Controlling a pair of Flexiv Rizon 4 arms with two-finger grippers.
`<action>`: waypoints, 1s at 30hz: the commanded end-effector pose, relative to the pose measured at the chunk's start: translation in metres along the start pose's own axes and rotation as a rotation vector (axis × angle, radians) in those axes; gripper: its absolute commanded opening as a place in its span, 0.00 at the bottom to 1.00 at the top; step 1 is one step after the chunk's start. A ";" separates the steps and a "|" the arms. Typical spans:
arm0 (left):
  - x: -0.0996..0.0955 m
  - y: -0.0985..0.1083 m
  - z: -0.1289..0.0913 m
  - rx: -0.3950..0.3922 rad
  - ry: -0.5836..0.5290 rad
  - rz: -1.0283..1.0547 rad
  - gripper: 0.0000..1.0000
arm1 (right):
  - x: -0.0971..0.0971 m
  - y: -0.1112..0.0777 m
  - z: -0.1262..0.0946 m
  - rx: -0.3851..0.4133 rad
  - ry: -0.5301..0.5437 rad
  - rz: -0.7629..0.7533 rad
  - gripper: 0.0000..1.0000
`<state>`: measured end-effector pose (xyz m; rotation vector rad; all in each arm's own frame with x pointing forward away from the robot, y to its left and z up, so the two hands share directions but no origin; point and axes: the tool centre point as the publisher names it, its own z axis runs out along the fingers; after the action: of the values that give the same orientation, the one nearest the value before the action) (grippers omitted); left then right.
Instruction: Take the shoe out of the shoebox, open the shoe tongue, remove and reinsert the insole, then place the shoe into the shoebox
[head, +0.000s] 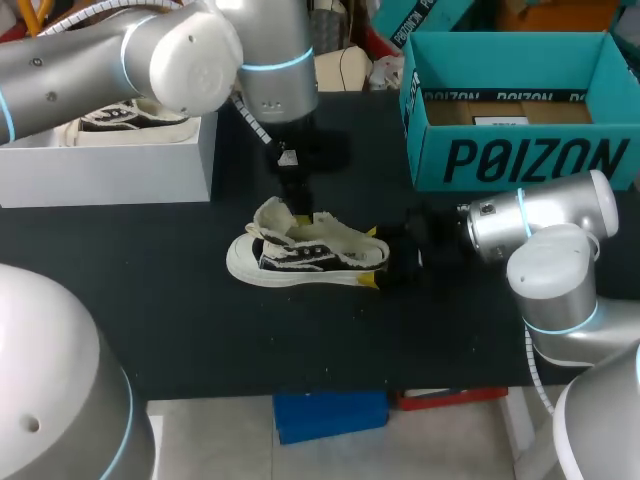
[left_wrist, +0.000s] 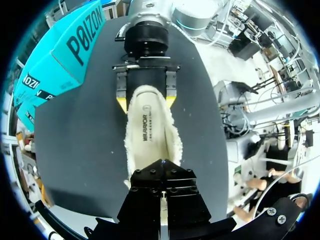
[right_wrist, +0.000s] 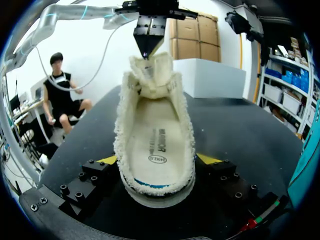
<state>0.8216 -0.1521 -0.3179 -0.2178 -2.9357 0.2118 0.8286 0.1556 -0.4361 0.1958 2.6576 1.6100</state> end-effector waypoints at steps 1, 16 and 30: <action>-0.017 -0.009 0.014 -0.019 0.031 -0.011 0.00 | 0.000 -0.002 0.002 0.002 -0.001 0.001 0.00; -0.039 -0.023 0.047 0.014 0.140 -0.029 0.00 | 0.000 -0.002 0.002 0.002 -0.001 0.001 0.00; -0.018 -0.017 0.071 0.024 0.165 -0.065 0.00 | 0.000 -0.002 0.002 0.002 -0.001 0.001 0.00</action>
<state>0.8285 -0.1828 -0.3830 -0.1304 -2.7622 0.1960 0.8286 0.1556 -0.4360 0.1959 2.6576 1.6100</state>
